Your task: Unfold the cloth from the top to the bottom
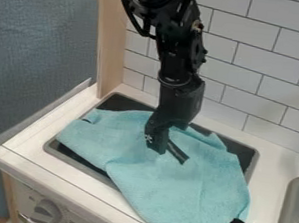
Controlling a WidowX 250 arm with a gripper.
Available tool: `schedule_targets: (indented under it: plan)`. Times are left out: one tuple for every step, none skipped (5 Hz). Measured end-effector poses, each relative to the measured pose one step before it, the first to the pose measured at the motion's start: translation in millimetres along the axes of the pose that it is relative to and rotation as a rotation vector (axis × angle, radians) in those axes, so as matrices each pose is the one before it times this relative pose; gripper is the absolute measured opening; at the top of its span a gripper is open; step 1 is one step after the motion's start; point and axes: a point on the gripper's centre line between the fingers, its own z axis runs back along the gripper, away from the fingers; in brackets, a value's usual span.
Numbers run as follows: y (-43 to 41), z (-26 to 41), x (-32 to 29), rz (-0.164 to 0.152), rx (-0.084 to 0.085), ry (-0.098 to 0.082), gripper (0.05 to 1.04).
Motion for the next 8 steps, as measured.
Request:
schedule_targets:
  plan:
    - [-6.79, -9.28, 0.42, 0.0021, -0.0338, -0.0006, 0.999]
    - [0.29, -9.84, 3.29, -0.0128, -0.0616, -0.0012, 0.999]
    - [5.68, -4.15, 1.87, -0.008, -0.0287, -0.013, 0.999]
    - [6.96, -2.69, 2.5, -0.0119, -0.0081, -0.0173, 0.999]
    - [2.35, -4.54, 0.13, -0.0146, -0.012, -0.0031, 0.999]
    - [0.87, -4.46, 1.54, 0.0, -0.0089, -0.0051, 0.956]
    - [1.66, -0.76, 1.32, 0.0037, 0.0121, -0.0118, 0.655]
    - [1.44, -0.27, -0.69, 0.0112, 0.017, -0.0188, 0.37]
